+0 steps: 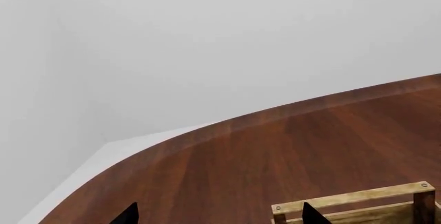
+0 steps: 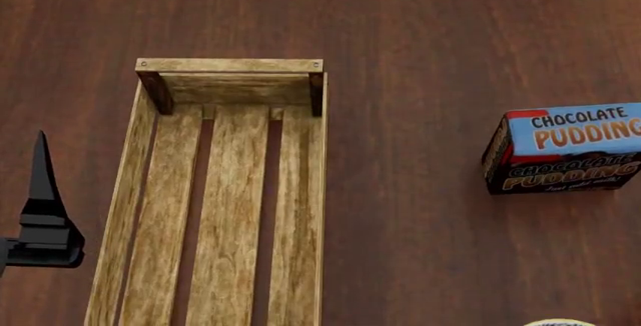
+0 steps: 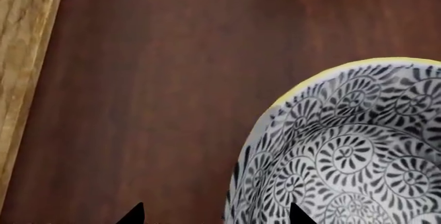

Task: Stack the left bowl on the right bowl and place them in the tray.

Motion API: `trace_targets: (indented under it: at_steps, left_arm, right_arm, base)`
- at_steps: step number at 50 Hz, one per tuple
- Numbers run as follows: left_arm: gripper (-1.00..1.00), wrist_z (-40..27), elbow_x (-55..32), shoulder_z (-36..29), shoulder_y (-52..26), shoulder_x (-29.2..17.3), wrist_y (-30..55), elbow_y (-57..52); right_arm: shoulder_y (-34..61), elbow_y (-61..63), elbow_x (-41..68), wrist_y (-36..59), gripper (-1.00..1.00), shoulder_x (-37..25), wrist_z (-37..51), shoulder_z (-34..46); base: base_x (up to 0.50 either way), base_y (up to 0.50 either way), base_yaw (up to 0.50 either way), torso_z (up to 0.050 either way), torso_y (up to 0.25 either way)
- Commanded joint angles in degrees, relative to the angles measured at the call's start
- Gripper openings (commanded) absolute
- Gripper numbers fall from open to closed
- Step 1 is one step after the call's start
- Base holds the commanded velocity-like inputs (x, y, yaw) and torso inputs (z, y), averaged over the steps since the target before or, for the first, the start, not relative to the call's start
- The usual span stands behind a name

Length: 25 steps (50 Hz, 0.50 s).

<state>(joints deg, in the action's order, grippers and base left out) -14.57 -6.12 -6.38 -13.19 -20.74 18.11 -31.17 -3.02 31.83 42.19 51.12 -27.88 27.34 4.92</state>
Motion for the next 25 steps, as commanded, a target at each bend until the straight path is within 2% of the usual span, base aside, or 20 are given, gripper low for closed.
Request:
trace_targets:
  at_steps: [1, 2, 17, 25]
  left_arm:
    - [1.00, -0.2, -0.2, 0.0, 0.0, -0.2, 0.1, -0.1]
    - [1.00, -0.2, -0.2, 0.0, -0.1, -0.2, 0.1, 0.0]
    - [1.00, -0.4, -0.5, -0.1, -0.2, -0.4, 0.1, 0.0]
    - [1.00, -0.5, -0.8, 0.2, -0.3, -0.5, 0.2, 0.0]
  right_arm:
    - [0.5, -1.7, 0.1, -0.2, 1.00, 0.4, -0.4, 0.6]
    - [0.4, -2.4, -0.3, -0.5, -1.00, 0.4, -0.6, 0.7]
    - [0.5, -2.7, 0.0, -0.2, -1.00, 0.2, -0.3, 1.0]
    - [2.0, 4.4, 1.1, 4.9, -1.00, -1.6, 3.0, 2.5]
  base:
    - [0.00, 0.00, 0.00, 0.000, 0.000]
    - [0.00, 0.00, 0.00, 0.000, 0.000]
    - [0.00, 0.00, 0.00, 0.000, -0.001]
    - [0.00, 0.00, 0.00, 0.000, -0.001]
